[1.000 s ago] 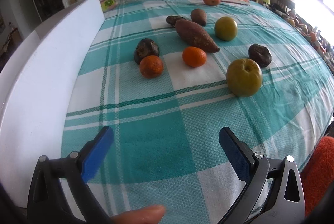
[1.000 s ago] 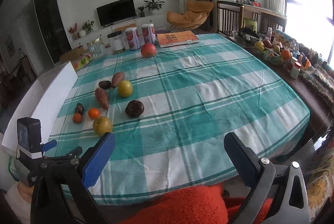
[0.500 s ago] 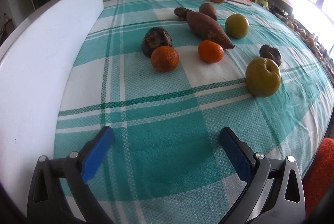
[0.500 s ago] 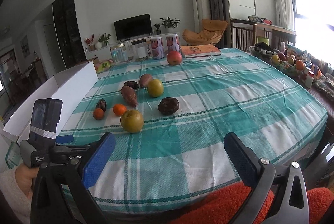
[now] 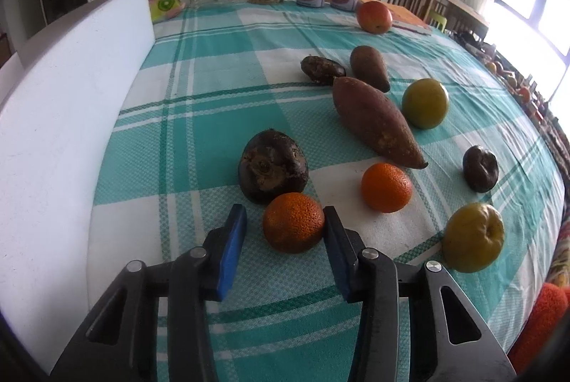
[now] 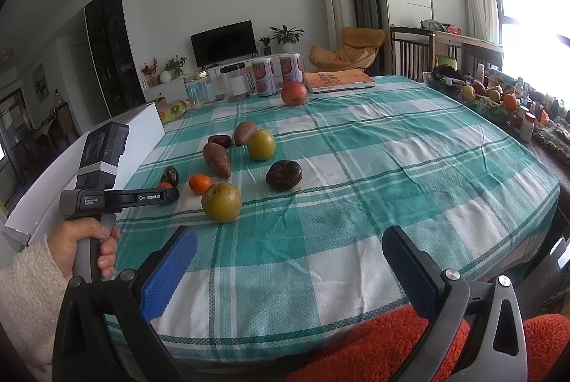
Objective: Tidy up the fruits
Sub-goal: 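Grasp the orange with the left tool while the right tool grasps the dark mangosteen, then carry the orange and yellow pear into the box and release both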
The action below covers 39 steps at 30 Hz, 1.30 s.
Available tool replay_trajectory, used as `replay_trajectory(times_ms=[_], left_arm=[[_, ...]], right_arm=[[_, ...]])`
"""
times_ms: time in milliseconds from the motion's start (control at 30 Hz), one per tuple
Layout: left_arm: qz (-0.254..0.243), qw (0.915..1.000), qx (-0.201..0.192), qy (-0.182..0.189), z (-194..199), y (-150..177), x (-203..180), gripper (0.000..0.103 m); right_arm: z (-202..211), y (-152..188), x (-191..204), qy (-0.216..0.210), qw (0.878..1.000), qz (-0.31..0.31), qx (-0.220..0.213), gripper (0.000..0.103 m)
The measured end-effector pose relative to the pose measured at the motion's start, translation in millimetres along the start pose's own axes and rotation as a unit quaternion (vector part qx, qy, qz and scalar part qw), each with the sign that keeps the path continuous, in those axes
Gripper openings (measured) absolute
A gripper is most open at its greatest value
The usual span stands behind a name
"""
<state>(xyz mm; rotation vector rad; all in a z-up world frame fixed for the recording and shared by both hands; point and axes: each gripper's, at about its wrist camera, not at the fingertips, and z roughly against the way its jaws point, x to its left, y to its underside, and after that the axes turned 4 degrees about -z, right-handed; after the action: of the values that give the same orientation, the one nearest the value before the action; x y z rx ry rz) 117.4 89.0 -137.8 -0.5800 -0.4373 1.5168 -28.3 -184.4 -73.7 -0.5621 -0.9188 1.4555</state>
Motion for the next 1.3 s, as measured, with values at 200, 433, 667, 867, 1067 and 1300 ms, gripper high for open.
replay_trajectory(times_ms=[200,433,667,867,1067,1300], left_arm=[[0.014,0.9996,-0.004,0.025,21.0,15.1,2.2,0.03],[0.016,0.9977,-0.011,0.065,55.7,37.2,-9.7,0.03],[0.018,0.9968,-0.026,0.073,97.3,36.9,-6.3,0.03],[0.032,0.9949,-0.057,0.076,139.5,33.8,16.1,0.03],[0.058,0.9925,-0.087,0.064,165.6,29.6,43.1,0.03],[0.078,0.9907,-0.093,0.06,174.0,36.6,60.4,0.03]], right_arm=[[-29.1,-19.4,-28.2,-0.065,0.994,-0.058,0.071,0.103],[-140.5,-73.7,-43.4,-0.049,0.98,-0.052,0.187,0.098],[-217.7,-80.3,4.9,-0.045,0.97,0.035,0.236,0.066],[-210.7,-76.7,-10.6,-0.032,0.966,0.019,0.256,0.048],[-196.6,-79.2,-42.0,-0.032,0.967,-0.045,0.25,0.049],[-172.4,-85.5,-41.5,-0.038,0.975,-0.07,0.209,0.077]])
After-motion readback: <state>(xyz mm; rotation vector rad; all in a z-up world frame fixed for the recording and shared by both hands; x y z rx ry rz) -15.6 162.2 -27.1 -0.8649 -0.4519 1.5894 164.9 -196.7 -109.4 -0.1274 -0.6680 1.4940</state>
